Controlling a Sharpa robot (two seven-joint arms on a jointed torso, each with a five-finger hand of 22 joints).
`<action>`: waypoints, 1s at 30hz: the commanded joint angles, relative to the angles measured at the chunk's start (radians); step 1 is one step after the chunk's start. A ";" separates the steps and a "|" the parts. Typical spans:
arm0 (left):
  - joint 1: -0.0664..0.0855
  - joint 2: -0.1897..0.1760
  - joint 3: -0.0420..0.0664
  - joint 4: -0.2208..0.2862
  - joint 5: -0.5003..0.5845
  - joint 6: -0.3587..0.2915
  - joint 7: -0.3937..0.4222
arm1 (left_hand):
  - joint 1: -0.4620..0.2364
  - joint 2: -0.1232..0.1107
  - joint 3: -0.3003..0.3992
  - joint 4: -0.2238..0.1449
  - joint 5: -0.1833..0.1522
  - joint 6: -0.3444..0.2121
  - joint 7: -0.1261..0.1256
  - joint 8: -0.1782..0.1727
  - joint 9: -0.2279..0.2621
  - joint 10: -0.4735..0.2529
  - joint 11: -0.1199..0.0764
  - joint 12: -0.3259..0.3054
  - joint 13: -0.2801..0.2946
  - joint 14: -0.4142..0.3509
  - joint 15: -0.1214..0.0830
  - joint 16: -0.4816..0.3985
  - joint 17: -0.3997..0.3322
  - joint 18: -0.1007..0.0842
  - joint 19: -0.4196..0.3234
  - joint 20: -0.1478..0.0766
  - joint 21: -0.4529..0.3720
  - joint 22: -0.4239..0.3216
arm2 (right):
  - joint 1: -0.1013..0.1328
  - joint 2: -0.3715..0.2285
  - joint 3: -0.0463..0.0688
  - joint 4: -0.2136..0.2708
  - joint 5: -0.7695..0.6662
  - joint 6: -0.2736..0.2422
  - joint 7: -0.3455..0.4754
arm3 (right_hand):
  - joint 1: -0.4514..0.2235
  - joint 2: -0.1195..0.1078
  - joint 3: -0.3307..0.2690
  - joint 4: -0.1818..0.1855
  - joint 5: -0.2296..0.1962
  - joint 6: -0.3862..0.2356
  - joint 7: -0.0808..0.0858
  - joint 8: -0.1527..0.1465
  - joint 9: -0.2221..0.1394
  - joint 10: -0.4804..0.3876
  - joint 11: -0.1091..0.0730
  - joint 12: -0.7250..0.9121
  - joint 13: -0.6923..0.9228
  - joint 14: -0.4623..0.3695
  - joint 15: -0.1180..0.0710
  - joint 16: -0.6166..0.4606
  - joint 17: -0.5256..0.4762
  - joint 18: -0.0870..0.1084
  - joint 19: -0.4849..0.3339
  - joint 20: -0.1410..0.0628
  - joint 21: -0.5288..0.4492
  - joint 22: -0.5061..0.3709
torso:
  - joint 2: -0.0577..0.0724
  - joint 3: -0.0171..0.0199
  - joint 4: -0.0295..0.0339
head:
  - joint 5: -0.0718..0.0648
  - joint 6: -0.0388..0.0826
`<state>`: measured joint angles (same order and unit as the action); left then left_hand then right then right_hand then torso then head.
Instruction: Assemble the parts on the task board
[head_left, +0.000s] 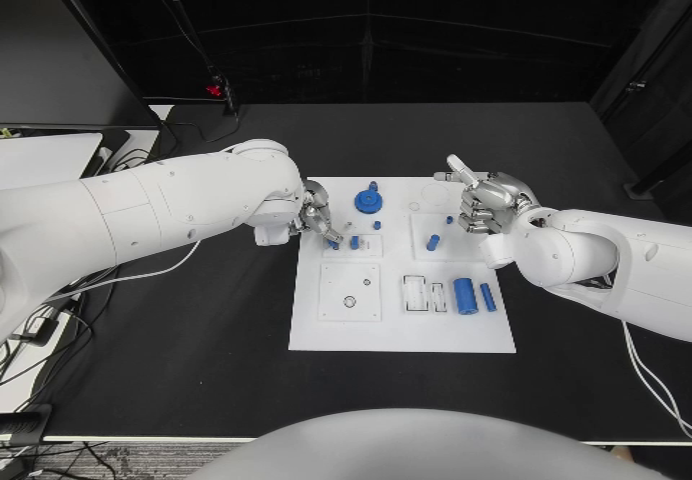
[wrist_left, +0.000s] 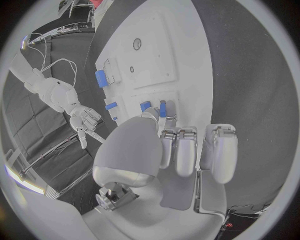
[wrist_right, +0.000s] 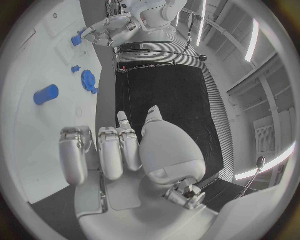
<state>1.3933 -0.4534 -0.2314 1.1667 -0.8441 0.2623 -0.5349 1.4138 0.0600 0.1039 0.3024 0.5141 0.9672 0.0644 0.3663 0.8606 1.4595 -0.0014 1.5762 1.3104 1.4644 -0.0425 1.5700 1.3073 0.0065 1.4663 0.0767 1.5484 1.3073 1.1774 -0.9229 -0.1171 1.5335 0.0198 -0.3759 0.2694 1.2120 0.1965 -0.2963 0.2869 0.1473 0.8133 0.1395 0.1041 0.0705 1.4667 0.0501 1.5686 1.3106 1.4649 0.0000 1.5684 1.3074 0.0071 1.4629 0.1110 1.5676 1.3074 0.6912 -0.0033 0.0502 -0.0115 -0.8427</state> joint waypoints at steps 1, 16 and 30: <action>-0.009 0.001 -0.005 -0.002 -0.014 0.014 -0.009 | 0.062 0.059 0.013 -0.008 -0.007 -0.006 -0.006 -0.007 0.002 0.111 0.002 -0.005 0.260 0.106 -0.003 0.001 0.263 0.004 0.069 -0.003 -0.004 0.250 | 0.001 -0.001 0.000 0.003 -0.002 0.010 0.009 | 0.000 0.010 -0.007 0.002 -0.004 0.001 0.004 0.005 -0.001 0.104 0.008 0.002 0.260 0.106 0.007 0.002 0.263 -0.007 0.108 0.007 0.003 0.263 | 0.000 0.0005 -0.0004 | -0.001 -0.001; -0.012 0.006 -0.005 -0.005 -0.014 0.018 -0.012 | 0.053 0.060 0.018 -0.008 -0.012 -0.009 -0.004 -0.007 0.003 0.111 0.004 -0.005 0.260 0.106 -0.001 0.001 0.263 0.004 0.067 -0.002 -0.006 0.249 | 0.001 -0.001 0.000 0.003 -0.002 0.010 0.009 | 0.000 0.010 -0.007 0.002 -0.004 0.001 0.004 0.005 -0.001 0.104 0.008 0.002 0.260 0.106 0.007 0.002 0.263 -0.007 0.108 0.007 0.003 0.263 | -0.001 0.0007 -0.0002 | -0.003 0.001; -0.015 0.009 -0.005 0.004 -0.013 0.014 -0.047 | 0.047 0.062 0.020 -0.008 -0.011 -0.011 -0.004 -0.008 0.004 0.111 0.004 -0.005 0.260 0.106 0.000 0.001 0.263 0.004 0.067 -0.001 -0.006 0.249 | 0.001 -0.002 0.000 0.004 -0.002 0.010 0.009 | 0.000 0.010 -0.008 0.002 -0.004 0.001 0.004 0.005 -0.001 0.104 0.008 0.002 0.260 0.106 0.007 0.002 0.263 -0.007 0.108 0.007 0.003 0.263 | 0.000 0.0004 -0.0004 | -0.007 -0.001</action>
<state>1.3908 -0.4460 -0.2290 1.1661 -0.8484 0.2616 -0.5421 1.4126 0.0612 0.1079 0.3040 0.5066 0.9647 0.0669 0.3649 0.8630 1.4608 0.0036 1.5734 1.3099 1.4643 -0.0425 1.5700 1.3073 0.0065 1.4663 0.0767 1.5484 1.3073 1.1774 -0.9241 -0.1171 1.5342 0.0198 -0.3757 0.2695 1.2120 0.1965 -0.2990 0.2896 0.1473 0.8133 0.1395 0.1041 0.0705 1.4667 0.0501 1.5686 1.3100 1.4650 0.0001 1.5684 1.3073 0.0070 1.4665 0.1146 1.5676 1.3074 0.6907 -0.0026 0.0500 -0.0184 -0.8434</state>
